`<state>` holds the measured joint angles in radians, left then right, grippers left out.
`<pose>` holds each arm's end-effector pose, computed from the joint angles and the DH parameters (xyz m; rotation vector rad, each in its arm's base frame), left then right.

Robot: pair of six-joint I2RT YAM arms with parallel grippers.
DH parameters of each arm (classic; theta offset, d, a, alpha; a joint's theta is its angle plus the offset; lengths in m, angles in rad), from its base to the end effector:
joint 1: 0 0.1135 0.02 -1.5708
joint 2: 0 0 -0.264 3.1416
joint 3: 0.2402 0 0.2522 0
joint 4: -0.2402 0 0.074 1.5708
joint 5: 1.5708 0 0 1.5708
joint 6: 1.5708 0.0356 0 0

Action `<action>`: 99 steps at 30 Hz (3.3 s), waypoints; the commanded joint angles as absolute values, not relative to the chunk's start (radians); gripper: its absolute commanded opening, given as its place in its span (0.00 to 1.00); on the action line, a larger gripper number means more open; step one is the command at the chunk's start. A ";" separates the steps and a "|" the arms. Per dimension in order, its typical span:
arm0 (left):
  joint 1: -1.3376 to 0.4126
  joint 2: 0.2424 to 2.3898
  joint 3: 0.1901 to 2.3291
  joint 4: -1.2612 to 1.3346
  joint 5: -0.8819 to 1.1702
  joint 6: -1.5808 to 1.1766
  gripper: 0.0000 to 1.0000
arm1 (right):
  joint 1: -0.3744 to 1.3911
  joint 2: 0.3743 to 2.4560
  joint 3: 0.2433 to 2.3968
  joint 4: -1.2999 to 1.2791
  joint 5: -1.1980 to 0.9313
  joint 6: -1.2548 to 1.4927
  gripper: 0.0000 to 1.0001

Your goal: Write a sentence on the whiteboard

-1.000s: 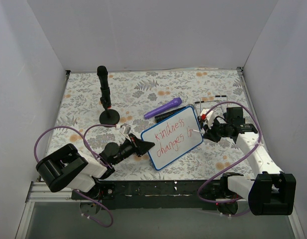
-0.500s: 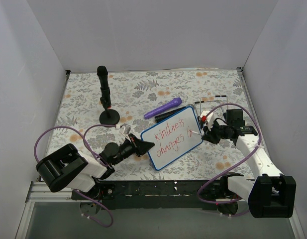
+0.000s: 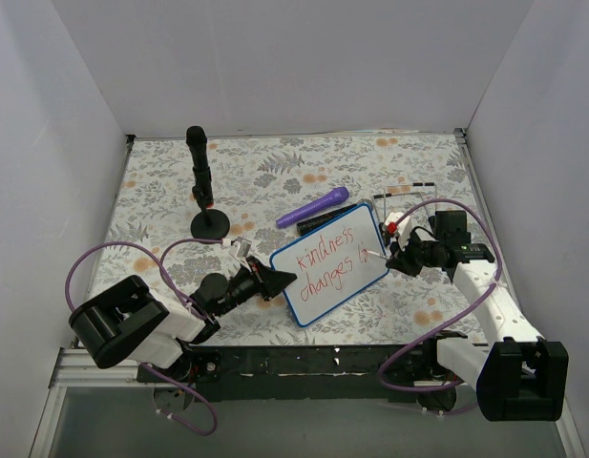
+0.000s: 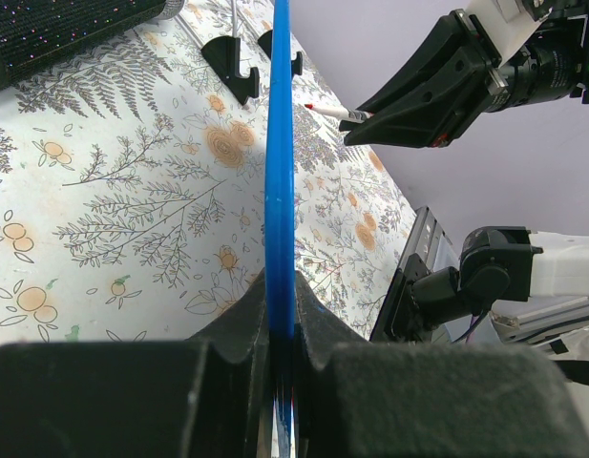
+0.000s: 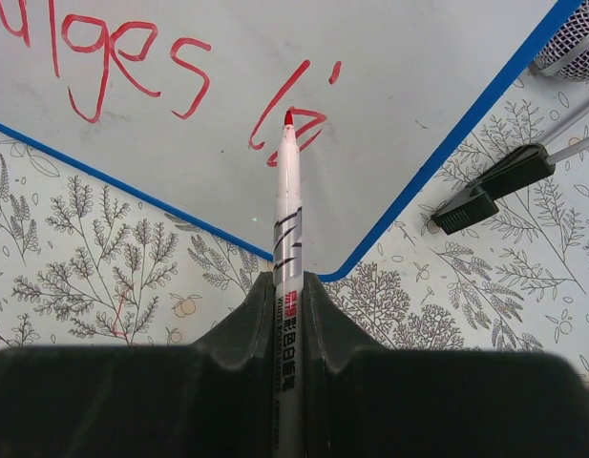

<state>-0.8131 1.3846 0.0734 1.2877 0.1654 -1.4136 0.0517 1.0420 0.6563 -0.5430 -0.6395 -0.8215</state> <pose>0.1339 -0.1501 0.1490 -0.4230 1.8963 -1.7680 0.1964 0.0314 0.2227 -1.1968 1.9685 0.4168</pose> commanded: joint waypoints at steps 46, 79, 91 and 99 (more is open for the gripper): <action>-0.815 1.368 0.064 1.312 0.183 -1.402 0.00 | 0.048 1.114 0.663 -0.468 -0.581 -0.776 0.01; -0.815 1.387 0.072 1.316 0.190 -1.399 0.00 | 0.048 1.166 0.749 -0.459 -0.531 -0.770 0.01; -0.815 1.391 0.066 1.322 0.181 -1.404 0.00 | 0.048 1.060 0.715 -0.526 -0.554 -0.805 0.01; -0.815 1.385 0.061 1.322 0.184 -1.408 0.00 | 0.045 1.054 0.686 -0.540 -0.541 -0.818 0.01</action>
<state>-0.8127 1.3941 0.0719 1.2968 0.1612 -1.4254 0.0460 1.0550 0.7040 -0.5255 -0.5331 -0.8005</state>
